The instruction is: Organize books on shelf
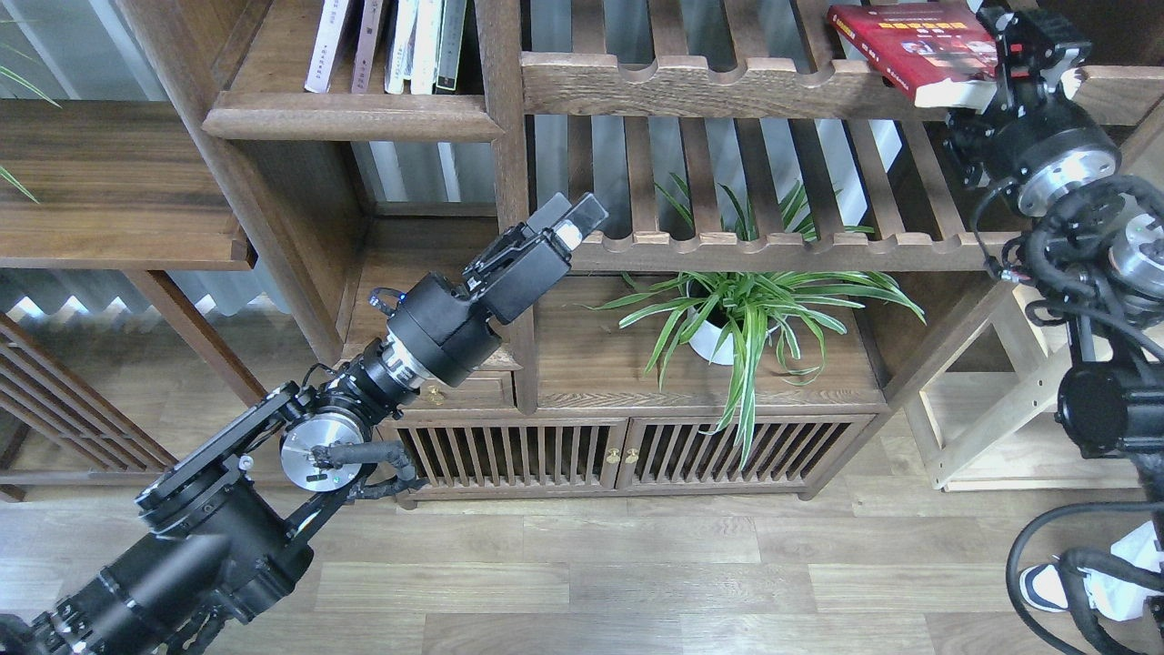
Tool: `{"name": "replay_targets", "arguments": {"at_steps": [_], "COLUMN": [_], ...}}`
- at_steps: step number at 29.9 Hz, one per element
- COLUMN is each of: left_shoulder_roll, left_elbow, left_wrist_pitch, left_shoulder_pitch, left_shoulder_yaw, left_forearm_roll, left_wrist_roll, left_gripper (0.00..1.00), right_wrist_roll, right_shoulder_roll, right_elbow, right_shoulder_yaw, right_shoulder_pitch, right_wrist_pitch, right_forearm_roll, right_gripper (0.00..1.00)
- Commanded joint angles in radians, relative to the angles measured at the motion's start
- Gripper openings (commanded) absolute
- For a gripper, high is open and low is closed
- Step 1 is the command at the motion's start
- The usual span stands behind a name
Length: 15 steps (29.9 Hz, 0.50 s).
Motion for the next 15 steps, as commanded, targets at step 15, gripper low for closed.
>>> {"name": "replay_targets", "arguments": {"at_steps": [15], "left_shoulder_roll": [0.000], "left_elbow": [0.000], "left_wrist_pitch": [0.000], "left_shoulder_pitch": [0.000], "left_shoulder_yaw": [-0.002], "left_forearm_roll": [-0.001], "left_wrist_roll": [0.000], "left_gripper": [0.99], "right_wrist_roll": [0.002], "right_shoulder_roll": [0.014], "right_elbow": [-0.016], "right_shoulder_yaw": [0.000], "right_shoulder_pitch": [-0.001], "right_wrist_pitch": [0.000], "right_forearm_roll": [0.000], "right_gripper": [0.55]}}
